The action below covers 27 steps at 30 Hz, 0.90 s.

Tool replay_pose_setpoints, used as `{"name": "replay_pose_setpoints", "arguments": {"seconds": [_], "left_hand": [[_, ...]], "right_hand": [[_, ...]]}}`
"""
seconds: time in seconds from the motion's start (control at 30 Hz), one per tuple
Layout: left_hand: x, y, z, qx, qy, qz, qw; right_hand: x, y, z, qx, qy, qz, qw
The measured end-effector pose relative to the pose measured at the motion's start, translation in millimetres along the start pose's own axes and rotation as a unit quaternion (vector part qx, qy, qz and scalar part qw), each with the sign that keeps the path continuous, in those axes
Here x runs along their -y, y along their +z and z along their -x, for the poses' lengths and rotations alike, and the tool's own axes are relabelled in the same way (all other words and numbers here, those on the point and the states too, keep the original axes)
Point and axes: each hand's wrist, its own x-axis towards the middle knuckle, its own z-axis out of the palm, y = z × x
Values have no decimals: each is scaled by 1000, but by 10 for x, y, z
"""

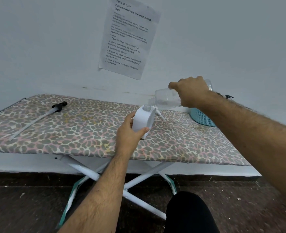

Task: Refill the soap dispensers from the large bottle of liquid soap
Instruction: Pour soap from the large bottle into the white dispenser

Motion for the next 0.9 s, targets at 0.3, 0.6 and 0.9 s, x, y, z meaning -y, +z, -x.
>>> {"name": "replay_pose_setpoints", "arguments": {"seconds": [0.3, 0.6, 0.9], "left_hand": [[6, 0, -4, -2, 4, -2, 1000], [12, 6, -5, 0, -6, 9, 1000], [20, 9, -11, 1, -4, 14, 1000]], "right_hand": [[11, -16, 7, -7, 2, 10, 1000], [46, -67, 17, -22, 2, 33, 999], [74, -103, 8, -24, 6, 41, 999]]}}
